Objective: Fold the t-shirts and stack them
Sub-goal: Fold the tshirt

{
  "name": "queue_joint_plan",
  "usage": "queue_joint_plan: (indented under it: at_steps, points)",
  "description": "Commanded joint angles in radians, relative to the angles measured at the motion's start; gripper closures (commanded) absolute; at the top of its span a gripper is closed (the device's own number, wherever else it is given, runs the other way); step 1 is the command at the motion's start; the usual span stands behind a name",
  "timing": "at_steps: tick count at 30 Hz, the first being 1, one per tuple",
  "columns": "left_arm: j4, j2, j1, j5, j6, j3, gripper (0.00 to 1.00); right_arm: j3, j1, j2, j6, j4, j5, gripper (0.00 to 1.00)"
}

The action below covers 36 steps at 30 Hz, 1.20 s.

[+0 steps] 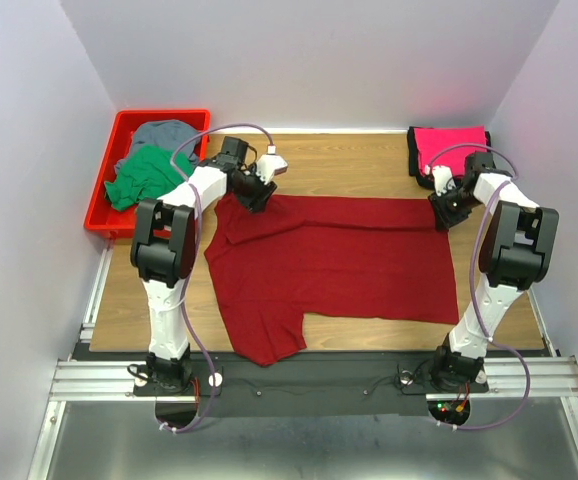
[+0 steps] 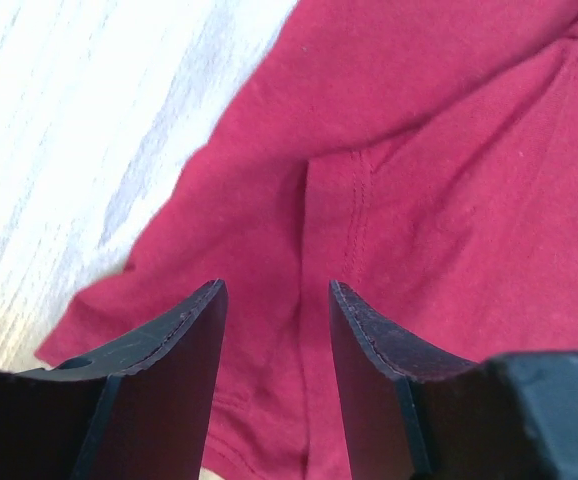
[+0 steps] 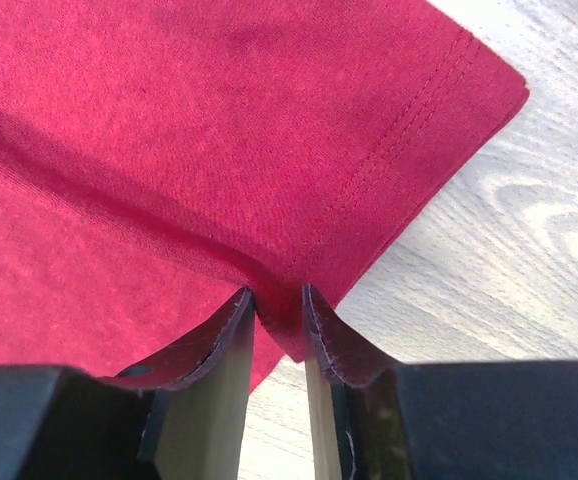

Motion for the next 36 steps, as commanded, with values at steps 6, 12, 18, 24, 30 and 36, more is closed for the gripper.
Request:
queue_joint_plan:
  at_steps: [6, 12, 18, 24, 30, 36]
  points:
    - [-0.068, 0.042, -0.001, 0.155, 0.019, 0.124, 0.43, 0.014, -0.005, 0.013, -0.008, -0.025, 0.032, 0.71]
    - [-0.089, 0.083, -0.013, 0.202, 0.03, 0.156, 0.43, 0.032, -0.005, 0.022, 0.006, -0.027, 0.036, 0.72]
    - [-0.085, 0.137, -0.016, 0.198, 0.01, 0.196, 0.43, 0.044, -0.005, 0.027, 0.011, -0.028, 0.036, 0.72]
    - [-0.082, 0.128, -0.024, 0.212, 0.01, 0.205, 0.59, 0.053, -0.005, 0.026, 0.012, -0.033, 0.041, 0.72]
    - [-0.092, 0.001, -0.029, 0.283, 0.033, 0.13, 0.86, 0.055, -0.005, 0.021, 0.011, -0.036, 0.042, 0.73]
    - [-0.155, -0.116, -0.09, 0.274, 0.086, 0.001, 1.0, 0.057, -0.005, 0.023, 0.014, -0.038, 0.062, 0.77]
